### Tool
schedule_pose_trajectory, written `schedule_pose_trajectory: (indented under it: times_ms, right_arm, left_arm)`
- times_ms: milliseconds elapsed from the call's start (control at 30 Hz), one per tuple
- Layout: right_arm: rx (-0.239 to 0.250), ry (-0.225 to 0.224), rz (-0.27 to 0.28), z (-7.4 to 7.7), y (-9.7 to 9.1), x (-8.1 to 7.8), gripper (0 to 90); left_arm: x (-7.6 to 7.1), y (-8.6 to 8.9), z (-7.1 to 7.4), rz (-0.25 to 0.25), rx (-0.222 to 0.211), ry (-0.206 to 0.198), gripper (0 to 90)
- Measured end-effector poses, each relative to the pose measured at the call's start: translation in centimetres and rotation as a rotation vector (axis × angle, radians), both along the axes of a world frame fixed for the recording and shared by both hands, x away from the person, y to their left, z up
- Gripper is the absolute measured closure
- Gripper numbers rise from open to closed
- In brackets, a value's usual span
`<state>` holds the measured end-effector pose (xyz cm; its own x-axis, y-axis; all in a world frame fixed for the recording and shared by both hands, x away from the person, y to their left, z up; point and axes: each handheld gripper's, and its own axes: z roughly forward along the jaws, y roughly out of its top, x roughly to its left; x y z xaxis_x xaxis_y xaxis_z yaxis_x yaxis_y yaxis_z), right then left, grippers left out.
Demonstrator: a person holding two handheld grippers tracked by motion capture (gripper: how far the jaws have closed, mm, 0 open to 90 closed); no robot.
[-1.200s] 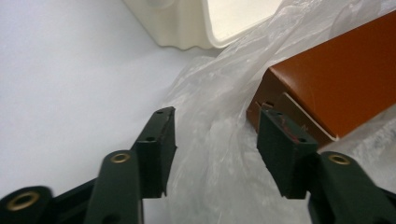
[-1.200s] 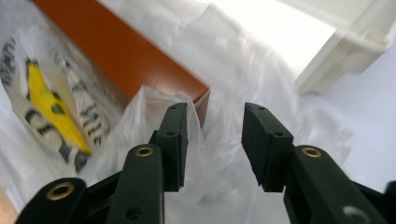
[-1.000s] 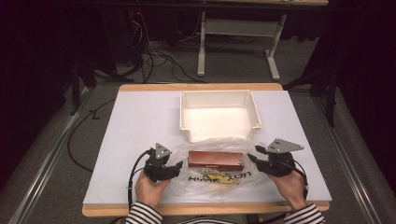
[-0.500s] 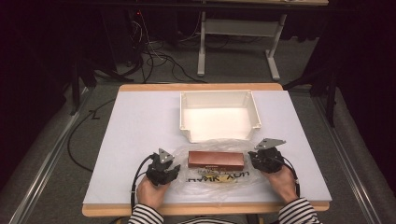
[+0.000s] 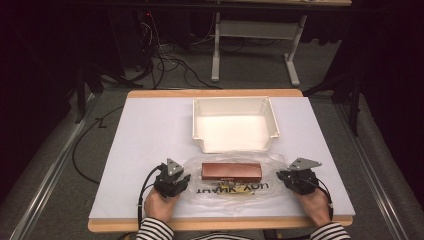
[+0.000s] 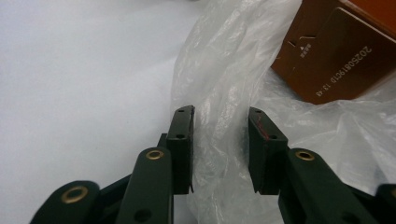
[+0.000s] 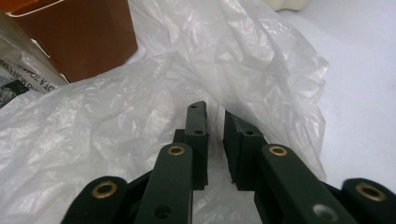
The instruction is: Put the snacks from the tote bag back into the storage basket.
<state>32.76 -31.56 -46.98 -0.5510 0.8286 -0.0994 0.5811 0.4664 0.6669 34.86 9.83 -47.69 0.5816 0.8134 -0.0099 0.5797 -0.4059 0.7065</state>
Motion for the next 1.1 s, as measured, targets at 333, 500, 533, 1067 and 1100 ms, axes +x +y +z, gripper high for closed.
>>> schedule_pose_trajectory:
  times_ms: [333,500,533,1067,1100]
  right_arm:
    - [0.089,-0.042,0.05,2.5,0.2,-1.3,60.0]
    - [0.1,-0.046,0.053,3.4,-0.2,-2.0,57.0]
    - [0.103,-0.054,0.053,3.5,-0.4,-2.2,56.8]
    - [0.215,-0.164,0.116,6.0,1.9,-1.2,66.4]
    - [0.211,-0.16,0.123,6.0,2.4,-0.9,68.2]
  left_arm:
    - [-0.7,0.6,1.7,-0.021,-0.083,-0.052,50.0]
    - [-0.7,1.2,2.4,-0.007,-0.122,-0.076,49.3]
    - [-0.7,1.3,2.5,-0.003,-0.129,-0.078,49.3]
    - [2.1,0.6,1.8,0.025,-0.165,-0.065,51.8]
    - [2.2,0.4,1.7,0.016,-0.167,-0.058,54.9]
